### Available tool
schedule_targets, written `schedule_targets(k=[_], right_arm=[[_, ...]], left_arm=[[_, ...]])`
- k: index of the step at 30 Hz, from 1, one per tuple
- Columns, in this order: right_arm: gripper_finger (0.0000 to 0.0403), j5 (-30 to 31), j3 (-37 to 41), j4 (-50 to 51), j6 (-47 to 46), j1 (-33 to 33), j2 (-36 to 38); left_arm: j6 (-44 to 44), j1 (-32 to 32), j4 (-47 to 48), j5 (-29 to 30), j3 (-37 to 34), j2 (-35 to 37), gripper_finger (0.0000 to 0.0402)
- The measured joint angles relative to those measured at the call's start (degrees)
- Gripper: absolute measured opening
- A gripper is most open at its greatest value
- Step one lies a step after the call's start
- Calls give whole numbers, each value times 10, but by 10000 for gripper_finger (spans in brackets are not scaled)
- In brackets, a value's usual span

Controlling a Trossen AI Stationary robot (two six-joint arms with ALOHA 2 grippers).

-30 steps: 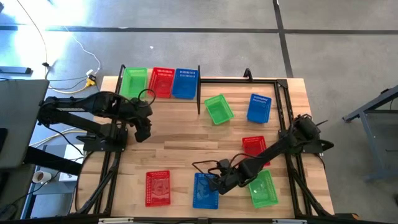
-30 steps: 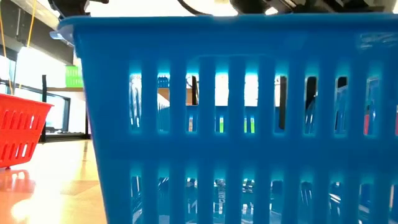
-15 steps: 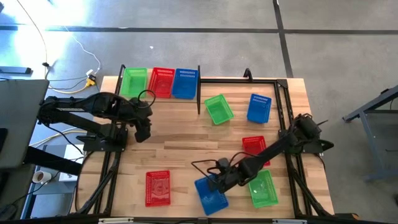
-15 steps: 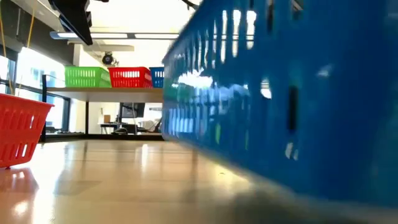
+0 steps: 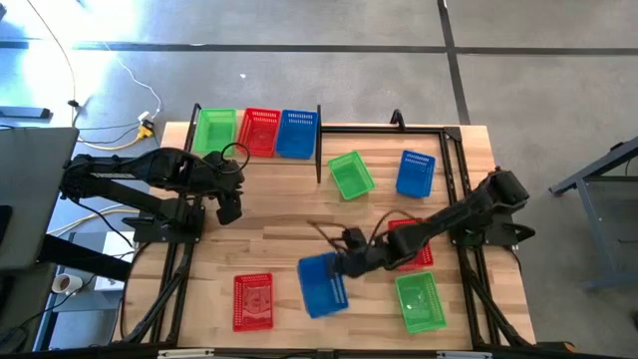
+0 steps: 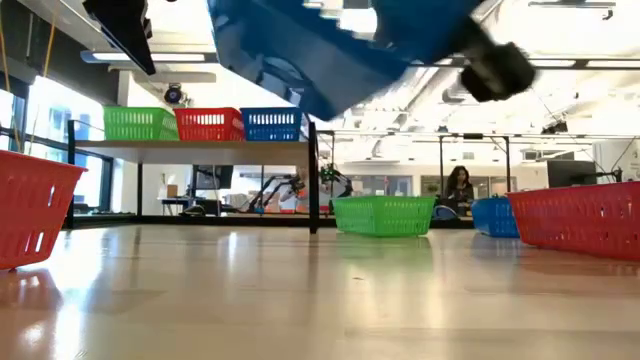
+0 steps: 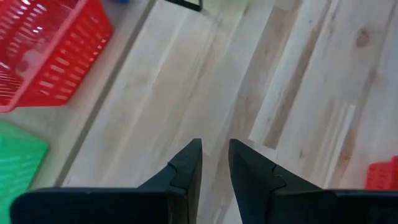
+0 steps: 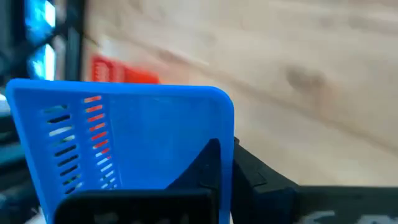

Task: Stack baskets on shelf by color
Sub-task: Stack the bottom blue basket on top of the blue basket on the shelf

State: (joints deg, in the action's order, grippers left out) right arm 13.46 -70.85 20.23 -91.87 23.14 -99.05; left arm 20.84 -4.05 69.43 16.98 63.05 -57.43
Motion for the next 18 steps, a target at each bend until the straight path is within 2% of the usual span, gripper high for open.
schedule_targets(k=[10, 18], right_arm=[[0, 30, 0, -39, 98, -95, 40], [0, 30, 0, -127, 190, -187, 40]], left_arm=[[0, 0, -1, 4, 0, 0, 71], [-5, 0, -4, 4, 0, 0, 71]])
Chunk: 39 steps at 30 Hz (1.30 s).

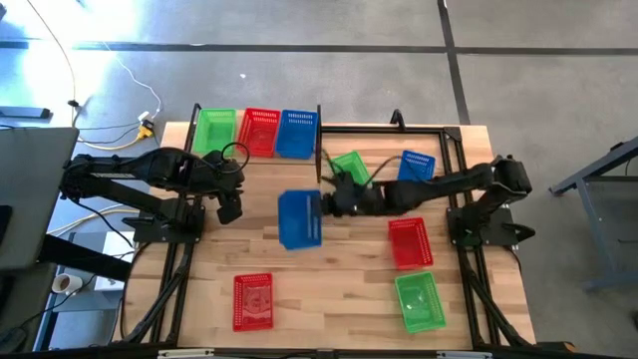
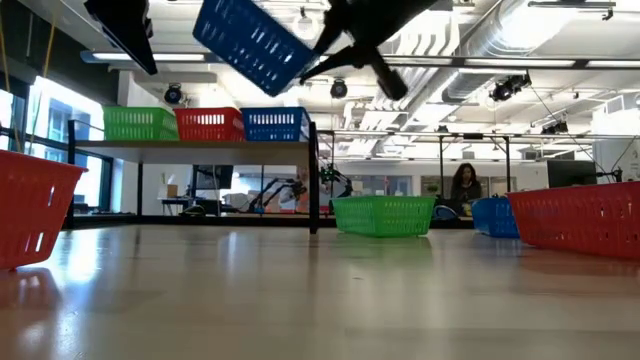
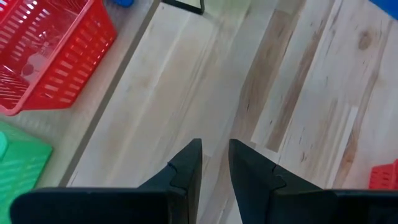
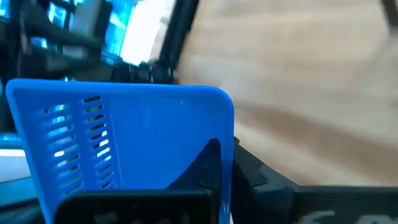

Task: Stack baskets on shelf by color
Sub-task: Stack the bottom blue basket on top of the blue basket on the shelf

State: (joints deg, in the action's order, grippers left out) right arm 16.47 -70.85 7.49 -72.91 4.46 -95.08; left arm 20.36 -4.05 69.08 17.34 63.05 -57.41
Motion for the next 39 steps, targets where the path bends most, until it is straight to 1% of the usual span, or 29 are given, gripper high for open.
schedule_targets(k=[3, 7, 11, 13, 15, 20, 23, 28, 31, 34, 39], right_arm=[[0, -10, 0, -42, 29, -30, 0], [0, -18, -1, -68, 51, -63, 0], [0, -34, -39, -63, 93, -90, -1], [0, -34, -64, -44, 121, -105, -1], [0, -35, -91, -2, 145, -124, -1], [0, -35, -146, 71, 177, -175, -1], [0, -46, -179, 100, 196, -209, -1], [0, -72, -221, 127, 209, -267, -4], [0, -81, -241, 134, 209, -290, -4], [0, -91, -258, 142, 204, -304, -6], [0, -96, -304, 149, 194, -309, -22]], left_arm=[[-2, 0, 0, 0, 0, 0, 71], [-5, 0, 0, 0, 0, 0, 71], [-6, 0, 0, 0, 0, 0, 71], [-11, 0, 0, 0, 0, 0, 71], [-19, 0, 0, 0, 0, 0, 71], [-21, 0, 0, 0, 0, 0, 71], [-21, 0, 0, 0, 0, 0, 71], [-16, 0, 0, 0, 0, 0, 71], [-10, 0, 0, 0, 0, 0, 71], [-10, 0, 0, 0, 0, 0, 71], [-10, 0, 0, 0, 0, 0, 71]])
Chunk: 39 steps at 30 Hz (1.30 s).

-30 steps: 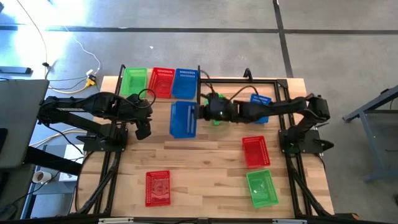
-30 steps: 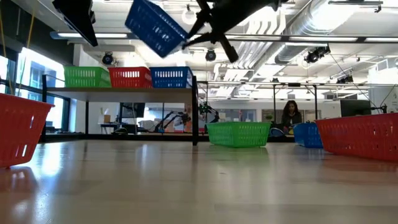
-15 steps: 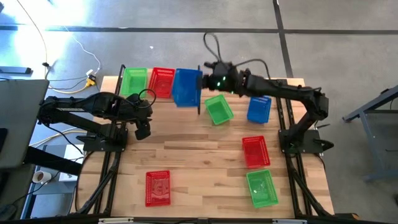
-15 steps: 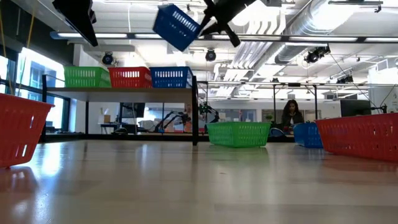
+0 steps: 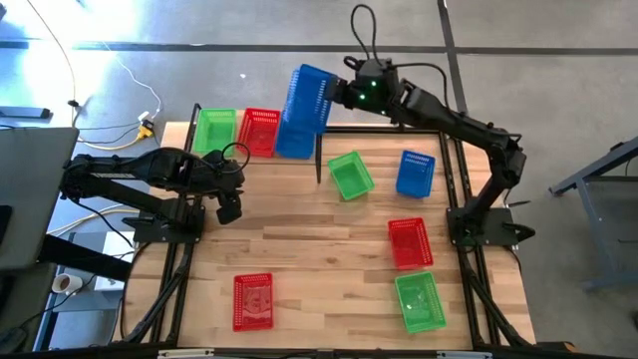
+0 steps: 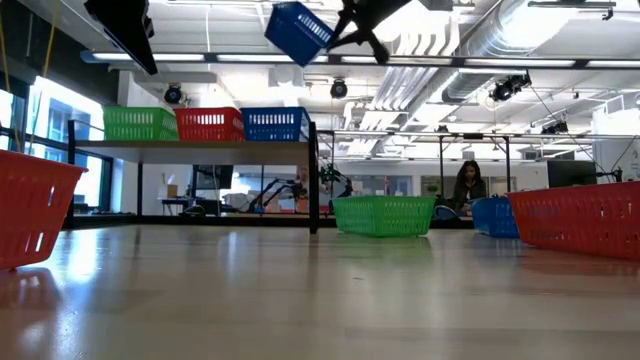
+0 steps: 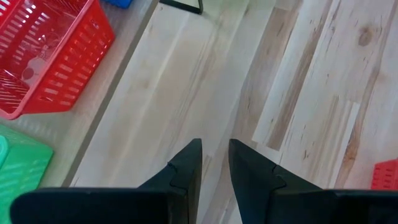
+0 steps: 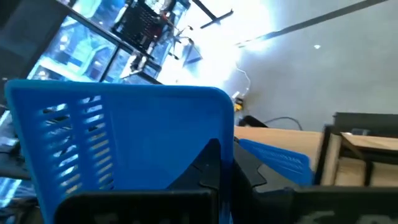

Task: Stack baskets on shelf by color
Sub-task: Stack the bottom blue basket on top of the blue basket on the shelf

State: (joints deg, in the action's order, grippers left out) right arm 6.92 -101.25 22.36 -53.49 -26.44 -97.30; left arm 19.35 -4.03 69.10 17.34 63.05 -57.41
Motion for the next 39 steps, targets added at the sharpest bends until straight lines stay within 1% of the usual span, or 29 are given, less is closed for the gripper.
schedule_targets(k=[3, 8, 14, 21, 29, 39], right_arm=[[0, -2, -46, 27, 14, -2, -21], [0, 1, -125, 101, 25, -10, -65], [0, 0, -187, 188, 4, -9, -97], [0, -17, -190, 229, -45, -5, -128], [0, -64, -190, 228, -56, 5, -168], [0, -68, -190, 248, -61, -14, -181]], left_arm=[[0, 0, 0, 0, 0, 0, 71], [0, 0, 0, 0, 0, 0, 71], [0, 0, 0, 0, 0, 0, 71], [0, 0, 0, 0, 0, 0, 71], [1, 0, 0, -2, 0, 0, 71], [10, 0, 0, -2, 0, 0, 71]])
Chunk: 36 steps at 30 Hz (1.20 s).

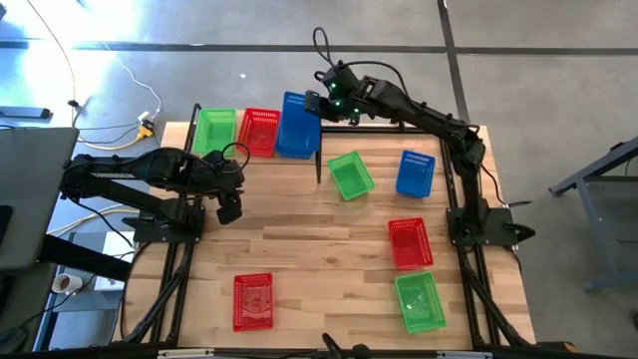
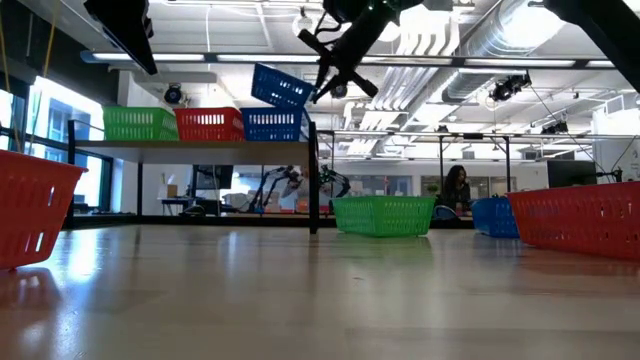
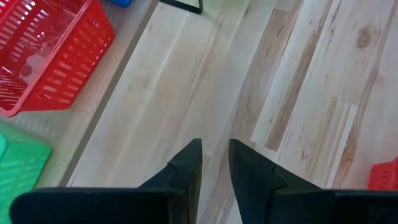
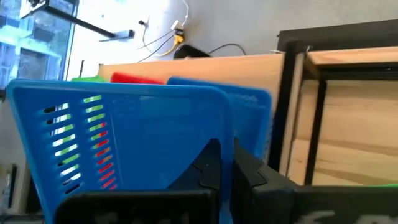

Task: Stack baskets on shelf by color
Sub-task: Stack the bottom blue basket on top of the blue basket on the shelf

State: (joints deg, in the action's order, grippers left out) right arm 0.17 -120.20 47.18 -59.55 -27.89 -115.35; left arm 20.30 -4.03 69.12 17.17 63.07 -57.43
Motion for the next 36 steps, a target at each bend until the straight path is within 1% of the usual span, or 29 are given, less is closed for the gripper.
schedule_targets(k=[3, 9, 12, 28, 31, 36], right_arm=[[0, -18, 0, 0, 0, -9, 0], [0, -25, 0, 7, 5, -10, -7], [0, -39, 0, 12, 5, -10, -9], [1, -37, 0, 13, 19, -14, -12], [11, -37, 0, 13, 20, -14, -12], [49, -37, 0, 13, 20, -14, -12]], left_arm=[[1, 0, 0, 0, 0, 0, 71], [1, 0, 0, 1, 0, 0, 71], [1, 0, 0, 1, 0, 0, 71], [1, 0, 0, 1, 0, 0, 71], [1, 0, 0, 2, 0, 0, 71], [1, 0, 0, 2, 0, 0, 71]])
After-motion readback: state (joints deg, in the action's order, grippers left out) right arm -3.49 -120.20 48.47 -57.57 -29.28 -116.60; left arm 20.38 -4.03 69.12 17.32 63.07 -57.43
